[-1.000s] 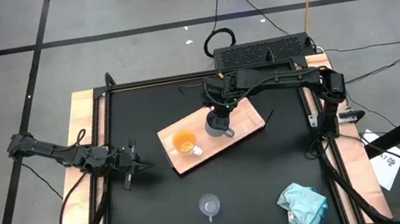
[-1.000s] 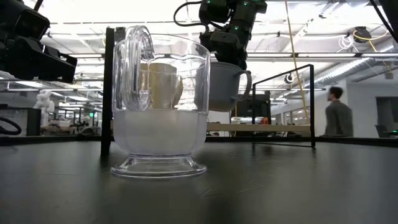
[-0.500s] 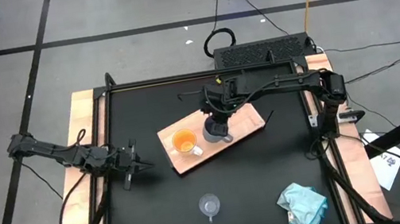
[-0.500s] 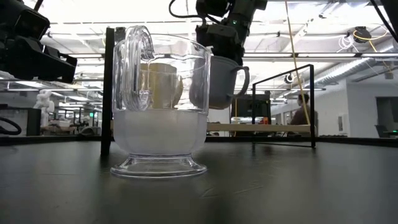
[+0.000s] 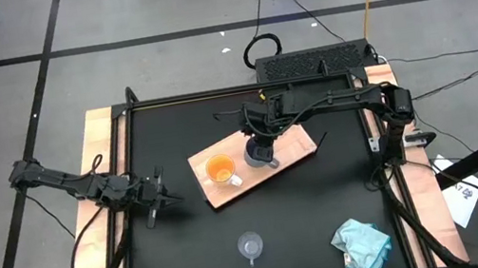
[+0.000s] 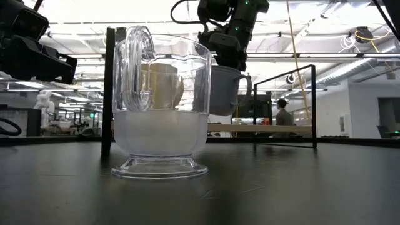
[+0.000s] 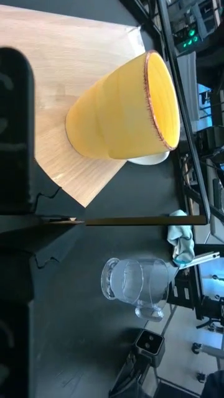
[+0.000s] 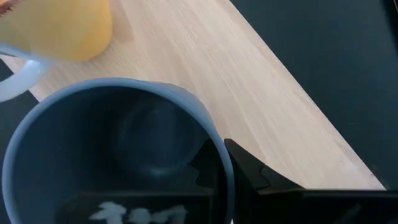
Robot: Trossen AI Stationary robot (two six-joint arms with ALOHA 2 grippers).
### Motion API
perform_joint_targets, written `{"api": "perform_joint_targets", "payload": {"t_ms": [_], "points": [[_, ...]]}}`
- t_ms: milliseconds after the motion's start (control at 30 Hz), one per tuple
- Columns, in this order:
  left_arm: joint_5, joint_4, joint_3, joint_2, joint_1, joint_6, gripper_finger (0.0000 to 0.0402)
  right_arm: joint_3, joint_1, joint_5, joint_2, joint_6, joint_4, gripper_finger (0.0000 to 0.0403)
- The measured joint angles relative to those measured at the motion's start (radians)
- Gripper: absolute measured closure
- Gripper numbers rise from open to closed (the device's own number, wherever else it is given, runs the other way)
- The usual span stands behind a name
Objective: Stack small to large cups/mugs on shelf
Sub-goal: Put the gray mug on the shelf
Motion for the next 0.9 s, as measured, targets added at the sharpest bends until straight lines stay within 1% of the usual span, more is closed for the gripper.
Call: {"api": "perform_joint_targets", "payload": {"t_ms": [500, 900], "points": [[0.001, 0.0, 0.0, 0.0, 0.0, 0.0, 0.0376, -0.002, 0.0, 0.0, 0.0, 0.008, 0.002, 0.0399], [0.001, 0.001, 0.0, 0.0, 0.0, 0.0, 0.0376, -0.057, 0.004, 0.002, 0.01, 0.027, 0.054, 0.0399]]}}
